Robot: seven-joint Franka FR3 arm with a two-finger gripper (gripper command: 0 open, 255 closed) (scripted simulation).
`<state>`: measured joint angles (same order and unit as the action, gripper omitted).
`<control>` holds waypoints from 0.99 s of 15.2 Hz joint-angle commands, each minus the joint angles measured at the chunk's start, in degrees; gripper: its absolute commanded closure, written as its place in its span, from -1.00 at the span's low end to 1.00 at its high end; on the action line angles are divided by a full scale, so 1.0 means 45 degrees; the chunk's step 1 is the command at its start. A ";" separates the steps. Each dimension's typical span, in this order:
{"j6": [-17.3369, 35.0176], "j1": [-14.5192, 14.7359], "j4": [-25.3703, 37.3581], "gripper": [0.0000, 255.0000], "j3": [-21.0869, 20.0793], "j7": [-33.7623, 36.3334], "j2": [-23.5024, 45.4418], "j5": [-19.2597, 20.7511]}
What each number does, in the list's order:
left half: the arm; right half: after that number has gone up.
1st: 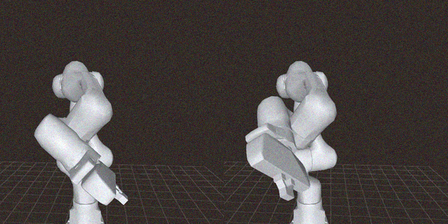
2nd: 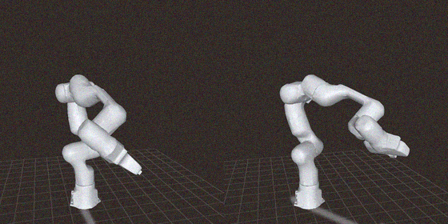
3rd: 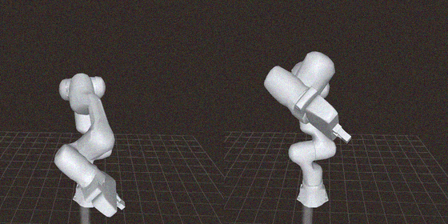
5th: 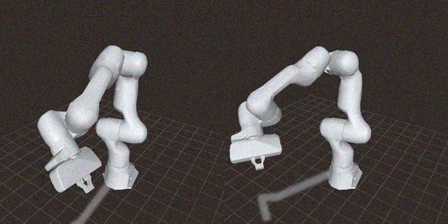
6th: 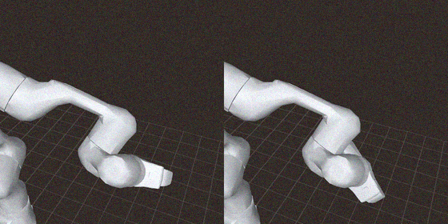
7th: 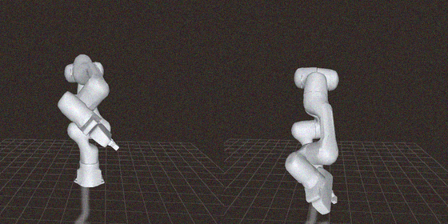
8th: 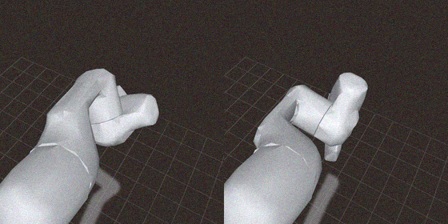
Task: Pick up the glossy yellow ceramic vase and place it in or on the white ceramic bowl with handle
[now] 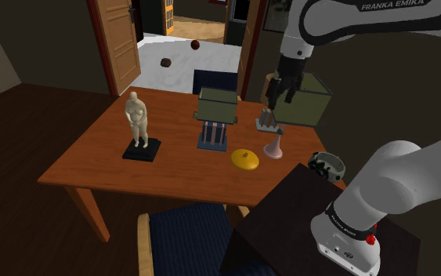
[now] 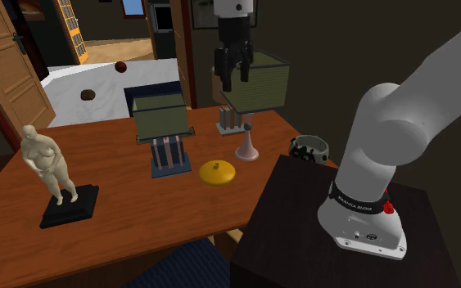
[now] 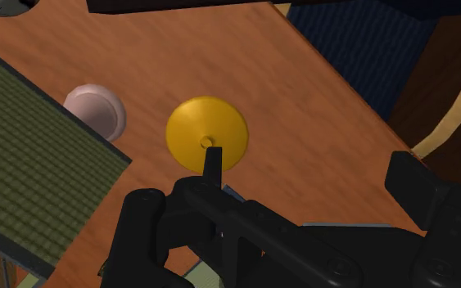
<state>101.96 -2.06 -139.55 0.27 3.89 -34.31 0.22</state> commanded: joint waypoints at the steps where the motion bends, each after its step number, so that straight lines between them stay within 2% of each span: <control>1: 0.0860 -0.0062 -0.0323 -1.00 0.0113 -0.0126 0.0605 0.0065; 8: 0.3655 -0.0283 -0.0651 -1.00 0.0523 -0.0582 0.3378 0.0237; 15: 0.6136 -0.0468 -0.0121 -1.00 0.0882 -0.1086 0.6699 0.0204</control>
<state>127.59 -4.11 -140.39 4.10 -0.75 -6.60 1.24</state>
